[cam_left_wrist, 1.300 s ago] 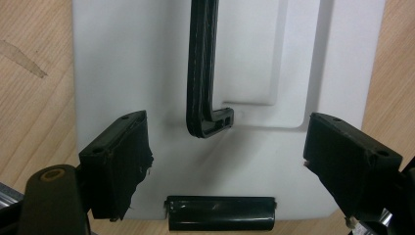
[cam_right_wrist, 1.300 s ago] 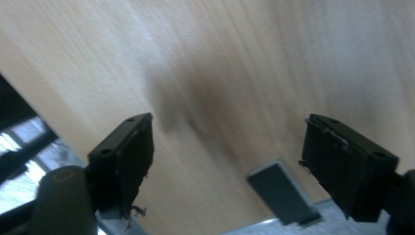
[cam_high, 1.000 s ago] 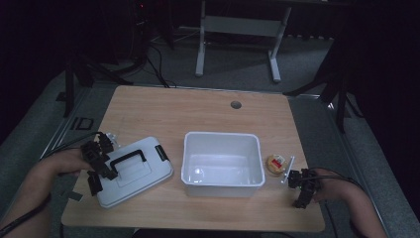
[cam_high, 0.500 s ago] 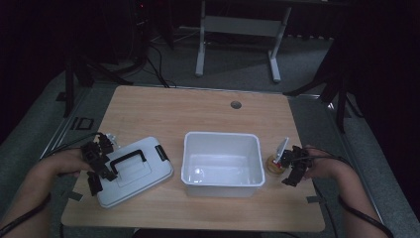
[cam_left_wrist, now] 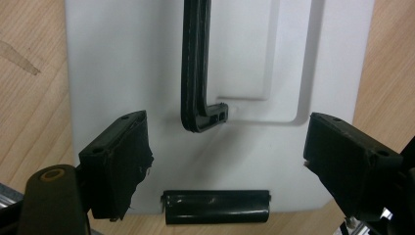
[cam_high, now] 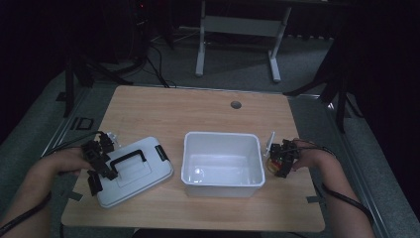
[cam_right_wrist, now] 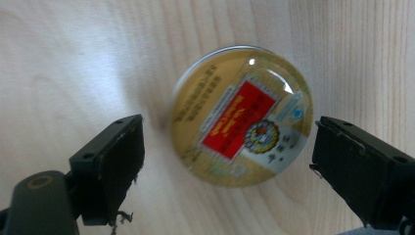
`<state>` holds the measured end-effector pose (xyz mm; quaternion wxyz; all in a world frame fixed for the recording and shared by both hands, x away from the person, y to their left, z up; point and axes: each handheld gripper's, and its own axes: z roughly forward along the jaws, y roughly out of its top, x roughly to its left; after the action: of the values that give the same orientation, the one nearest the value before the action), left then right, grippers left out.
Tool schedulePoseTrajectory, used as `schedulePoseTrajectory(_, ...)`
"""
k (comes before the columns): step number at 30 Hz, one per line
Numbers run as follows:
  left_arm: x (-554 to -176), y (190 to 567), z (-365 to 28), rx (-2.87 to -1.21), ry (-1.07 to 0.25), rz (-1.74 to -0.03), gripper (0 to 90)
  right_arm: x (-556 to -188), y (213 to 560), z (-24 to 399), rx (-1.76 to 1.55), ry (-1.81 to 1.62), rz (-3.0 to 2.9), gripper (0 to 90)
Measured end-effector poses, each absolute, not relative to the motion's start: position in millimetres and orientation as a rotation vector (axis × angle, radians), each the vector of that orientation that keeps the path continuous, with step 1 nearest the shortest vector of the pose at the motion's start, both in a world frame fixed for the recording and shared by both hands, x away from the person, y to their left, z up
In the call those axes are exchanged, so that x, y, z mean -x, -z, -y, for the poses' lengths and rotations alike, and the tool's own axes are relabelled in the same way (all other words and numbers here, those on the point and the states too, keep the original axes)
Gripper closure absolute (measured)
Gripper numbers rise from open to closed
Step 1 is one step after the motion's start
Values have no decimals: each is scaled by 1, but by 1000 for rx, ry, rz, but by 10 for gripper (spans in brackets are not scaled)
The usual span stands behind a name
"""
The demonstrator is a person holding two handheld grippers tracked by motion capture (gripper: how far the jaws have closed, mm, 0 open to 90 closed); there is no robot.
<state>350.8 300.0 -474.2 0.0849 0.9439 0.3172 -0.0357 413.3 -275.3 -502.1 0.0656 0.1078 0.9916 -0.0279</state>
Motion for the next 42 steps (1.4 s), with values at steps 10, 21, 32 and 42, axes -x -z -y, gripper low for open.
schedulePoseTrajectory(10,-352,476,-297,-2821,127,-941,168,-421,518,272,-315,82,-3019,144)
schedulePoseTrajectory(21,-350,470,-299,-2829,114,-940,168,-406,507,278,-187,163,-3034,202)
schedulePoseTrajectory(32,-350,466,-299,-2830,100,-938,168,-370,472,275,-92,228,-3024,202)
schedulePoseTrajectory(42,-349,463,-297,-2831,93,-932,168,-353,414,263,-36,188,-2967,203)
